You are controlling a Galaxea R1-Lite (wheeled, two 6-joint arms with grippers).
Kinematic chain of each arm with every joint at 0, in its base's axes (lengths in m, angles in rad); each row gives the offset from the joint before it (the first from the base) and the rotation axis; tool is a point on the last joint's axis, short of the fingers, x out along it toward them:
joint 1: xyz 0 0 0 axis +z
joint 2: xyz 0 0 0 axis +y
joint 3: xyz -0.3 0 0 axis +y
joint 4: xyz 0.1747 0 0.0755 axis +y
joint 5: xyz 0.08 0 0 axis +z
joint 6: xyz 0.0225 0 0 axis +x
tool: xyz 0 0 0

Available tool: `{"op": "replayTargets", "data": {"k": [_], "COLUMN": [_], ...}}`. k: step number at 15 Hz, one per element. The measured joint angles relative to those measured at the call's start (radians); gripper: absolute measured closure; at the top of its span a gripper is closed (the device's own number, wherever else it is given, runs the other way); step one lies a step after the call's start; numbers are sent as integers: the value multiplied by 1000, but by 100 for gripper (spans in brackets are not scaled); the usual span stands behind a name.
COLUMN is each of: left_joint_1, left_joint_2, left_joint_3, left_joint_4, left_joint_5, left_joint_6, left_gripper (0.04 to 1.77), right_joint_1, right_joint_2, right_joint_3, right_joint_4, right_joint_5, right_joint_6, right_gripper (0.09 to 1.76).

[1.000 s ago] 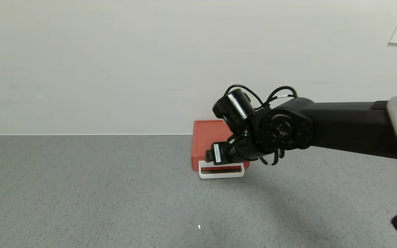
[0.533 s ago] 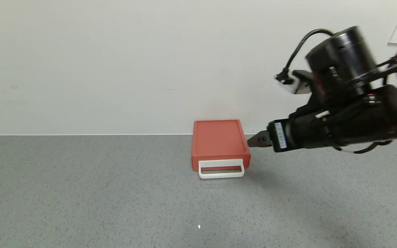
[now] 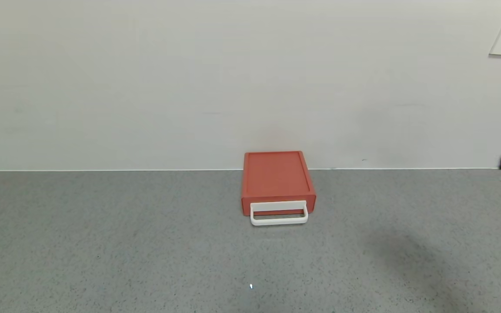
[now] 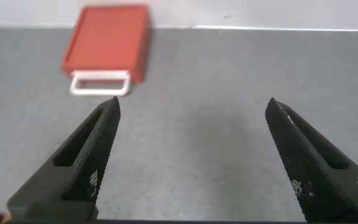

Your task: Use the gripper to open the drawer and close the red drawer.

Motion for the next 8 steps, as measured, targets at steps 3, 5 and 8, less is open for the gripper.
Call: {"op": "replayTargets", "data": {"k": [3, 5, 8], "left_joint_1": [0, 0, 0], "left_joint_2": [0, 0, 0], "left_joint_3": [0, 0, 0], "left_joint_4": [0, 0, 0], "left_joint_5": [0, 0, 0], "left_joint_6": [0, 0, 0], "left_gripper": [6, 6, 6], "right_joint_1": [-179, -285, -371], "right_joint_2": [-169, -269, -405], "right_joint_3": [52, 77, 104], "right_joint_4": [28, 51, 105], "right_joint_5": [-46, -52, -52], "right_joint_6": [-10, -11, -18], "right_gripper": [14, 14, 14]}}
